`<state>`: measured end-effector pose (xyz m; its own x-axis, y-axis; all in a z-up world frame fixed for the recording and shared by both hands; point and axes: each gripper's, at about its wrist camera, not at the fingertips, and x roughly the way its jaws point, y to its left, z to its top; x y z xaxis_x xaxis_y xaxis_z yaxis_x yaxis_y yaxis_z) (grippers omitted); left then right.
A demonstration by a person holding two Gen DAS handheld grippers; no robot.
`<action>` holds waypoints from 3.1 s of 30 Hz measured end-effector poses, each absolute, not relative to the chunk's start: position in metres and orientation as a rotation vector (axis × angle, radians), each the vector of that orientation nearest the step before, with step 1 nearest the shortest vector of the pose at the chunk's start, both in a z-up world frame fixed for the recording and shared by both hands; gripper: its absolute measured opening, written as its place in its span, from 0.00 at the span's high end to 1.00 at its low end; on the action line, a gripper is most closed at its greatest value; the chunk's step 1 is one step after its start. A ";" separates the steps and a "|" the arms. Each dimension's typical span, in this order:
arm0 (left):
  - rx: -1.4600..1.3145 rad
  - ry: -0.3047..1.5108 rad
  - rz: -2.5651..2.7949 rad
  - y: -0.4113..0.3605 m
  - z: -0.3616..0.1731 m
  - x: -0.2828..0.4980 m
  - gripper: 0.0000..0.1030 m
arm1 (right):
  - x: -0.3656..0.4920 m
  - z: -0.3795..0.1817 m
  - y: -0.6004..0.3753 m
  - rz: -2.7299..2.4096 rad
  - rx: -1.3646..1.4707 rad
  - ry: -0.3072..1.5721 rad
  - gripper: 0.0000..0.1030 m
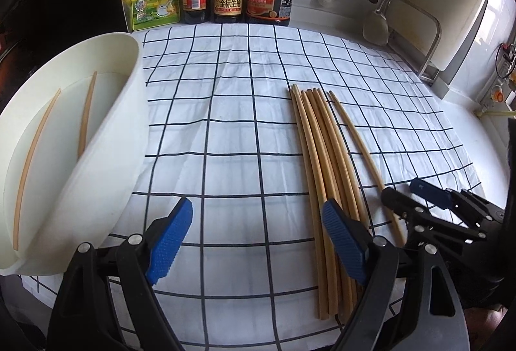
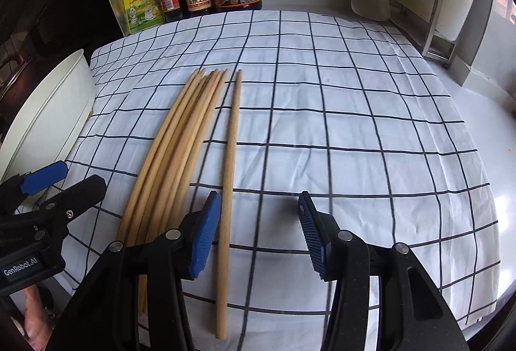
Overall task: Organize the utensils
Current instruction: 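Position the left tool over a chopstick while the right tool lines up on another, then close the left tool on a chopstick while the right tool grasps another, then carry the left tool's chopstick over the basin while the right tool carries its own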
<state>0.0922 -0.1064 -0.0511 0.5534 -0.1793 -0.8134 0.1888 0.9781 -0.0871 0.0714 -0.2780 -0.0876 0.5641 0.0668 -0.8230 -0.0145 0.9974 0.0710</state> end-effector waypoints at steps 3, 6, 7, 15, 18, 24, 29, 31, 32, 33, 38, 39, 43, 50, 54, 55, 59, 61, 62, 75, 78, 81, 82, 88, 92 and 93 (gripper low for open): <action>0.022 0.965 -0.216 -0.111 -0.055 0.094 0.21 | 0.071 -0.087 -0.285 0.036 0.068 0.969 0.53; 0.029 0.976 -0.214 -0.114 -0.059 0.097 0.21 | 0.070 -0.087 -0.291 0.025 0.078 0.968 0.53; 0.030 0.979 -0.213 -0.114 -0.060 0.098 0.21 | 0.070 -0.087 -0.292 0.024 0.082 0.967 0.53; 0.057 0.989 -0.198 -0.120 -0.068 0.104 0.21 | 0.070 -0.086 -0.293 0.024 0.090 0.966 0.53; 0.063 0.988 -0.191 -0.120 -0.069 0.104 0.20 | 0.070 -0.086 -0.294 0.025 0.093 0.965 0.53; 0.083 1.011 -0.183 -0.124 -0.074 0.109 0.18 | 0.071 -0.086 -0.292 0.029 0.086 0.962 0.53; 0.086 1.010 -0.160 -0.126 -0.075 0.113 0.16 | 0.072 -0.087 -0.289 0.028 0.058 0.956 0.53; 0.087 1.009 -0.153 -0.126 -0.075 0.115 0.15 | 0.073 -0.088 -0.285 0.025 0.034 0.955 0.53; 0.087 1.006 -0.151 -0.126 -0.075 0.116 0.15 | 0.073 -0.088 -0.282 0.024 0.016 0.952 0.53; 0.086 1.003 -0.153 -0.126 -0.075 0.117 0.17 | 0.074 -0.089 -0.281 0.022 0.003 0.950 0.53; 0.096 0.983 -0.178 -0.130 -0.074 0.115 0.28 | 0.073 -0.091 -0.278 0.021 -0.033 0.929 0.53; 0.099 0.977 -0.183 -0.132 -0.073 0.114 0.32 | 0.073 -0.091 -0.278 0.022 -0.037 0.927 0.53; 0.113 0.960 -0.218 -0.137 -0.072 0.109 0.49 | 0.072 -0.091 -0.276 0.036 -0.047 0.917 0.60; 0.105 0.965 -0.231 -0.134 -0.069 0.107 0.92 | 0.072 -0.091 -0.267 0.060 -0.074 0.913 0.86; 0.095 0.972 -0.238 -0.132 -0.070 0.107 0.93 | 0.074 -0.090 -0.270 0.063 -0.052 0.915 0.94; 0.092 0.975 -0.241 -0.131 -0.069 0.106 0.93 | 0.074 -0.090 -0.273 0.067 -0.034 0.916 0.94; 0.072 0.990 -0.263 -0.130 -0.068 0.105 0.93 | 0.075 -0.088 -0.280 0.079 0.030 0.923 0.94; 0.066 0.994 -0.276 -0.131 -0.065 0.104 0.93 | 0.073 -0.086 -0.282 0.078 0.053 0.915 0.94; 0.065 0.992 -0.279 -0.131 -0.064 0.103 0.93 | 0.072 -0.084 -0.282 0.078 0.060 0.910 0.94; 0.029 0.930 -0.322 -0.118 -0.028 0.094 0.93 | 0.057 -0.050 -0.282 0.081 0.131 0.823 0.94; 0.012 0.904 -0.334 -0.112 -0.016 0.090 0.93 | 0.052 -0.039 -0.282 0.076 0.151 0.801 0.94; -0.001 0.880 -0.343 -0.102 -0.003 0.086 0.93 | 0.048 -0.025 -0.279 0.070 0.162 0.776 0.94; -0.006 0.870 -0.345 -0.097 0.001 0.085 0.93 | 0.046 -0.021 -0.277 0.068 0.159 0.767 0.94; -0.017 0.820 -0.332 -0.064 0.023 0.081 0.93 | 0.043 0.004 -0.251 0.083 0.138 0.706 0.94; -0.040 0.792 -0.312 -0.036 0.034 0.080 0.93 | 0.048 0.013 -0.226 0.110 0.132 0.685 0.94; -0.048 0.785 -0.306 -0.030 0.037 0.080 0.93 | 0.050 0.014 -0.219 0.120 0.131 0.682 0.94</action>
<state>0.0797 -0.0296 0.0368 0.6659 -0.2888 -0.6879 0.2535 0.9548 -0.1555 0.0496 -0.2190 0.0136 0.7697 0.1530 -0.6197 -0.0676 0.9849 0.1593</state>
